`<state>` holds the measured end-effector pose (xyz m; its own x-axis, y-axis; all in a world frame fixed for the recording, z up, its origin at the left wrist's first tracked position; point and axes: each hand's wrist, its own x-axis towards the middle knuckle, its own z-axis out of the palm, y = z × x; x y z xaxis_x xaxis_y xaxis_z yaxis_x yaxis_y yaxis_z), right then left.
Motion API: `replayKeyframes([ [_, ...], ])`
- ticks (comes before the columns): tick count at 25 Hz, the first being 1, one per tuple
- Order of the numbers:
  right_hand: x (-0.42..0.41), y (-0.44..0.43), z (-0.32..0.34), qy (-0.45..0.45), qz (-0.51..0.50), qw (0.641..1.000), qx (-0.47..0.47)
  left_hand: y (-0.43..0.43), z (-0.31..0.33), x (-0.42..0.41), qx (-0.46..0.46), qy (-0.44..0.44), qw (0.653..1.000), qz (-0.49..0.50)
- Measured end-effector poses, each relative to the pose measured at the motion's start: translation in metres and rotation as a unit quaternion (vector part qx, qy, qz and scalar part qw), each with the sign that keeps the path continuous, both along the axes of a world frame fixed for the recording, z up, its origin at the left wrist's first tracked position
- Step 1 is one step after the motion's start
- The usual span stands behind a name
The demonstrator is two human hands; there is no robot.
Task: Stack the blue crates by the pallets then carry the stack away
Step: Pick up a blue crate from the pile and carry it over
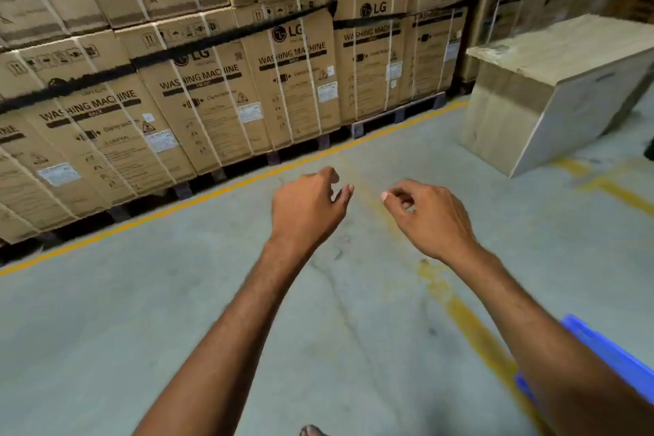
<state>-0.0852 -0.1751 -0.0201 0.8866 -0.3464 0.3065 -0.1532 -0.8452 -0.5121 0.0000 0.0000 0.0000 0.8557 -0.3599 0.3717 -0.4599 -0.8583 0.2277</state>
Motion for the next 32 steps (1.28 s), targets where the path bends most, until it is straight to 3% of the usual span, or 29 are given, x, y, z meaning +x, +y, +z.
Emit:
replayKeyframes([
  [7, -0.143, -0.064, -0.036, 0.018, -0.146, 0.986, 0.073, -0.106, -0.026, -0.103, 0.032, 0.022, 0.976, -0.215],
  [15, -0.296, -0.068, -0.059, 0.019, -0.370, 0.920, 0.127, -0.171, -0.067, -0.206, 0.040, 0.060, 0.899, -0.431],
  [24, -0.477, -0.074, -0.103, 0.008, -0.535, 0.832, 0.144, -0.245, -0.107, -0.340, 0.074, 0.201, 0.815, -0.538],
  [32, -0.618, -0.136, -0.142, -0.022, -0.594, 0.778, 0.205, -0.330, -0.136, -0.484, 0.121, 0.271, 0.761, -0.578],
])
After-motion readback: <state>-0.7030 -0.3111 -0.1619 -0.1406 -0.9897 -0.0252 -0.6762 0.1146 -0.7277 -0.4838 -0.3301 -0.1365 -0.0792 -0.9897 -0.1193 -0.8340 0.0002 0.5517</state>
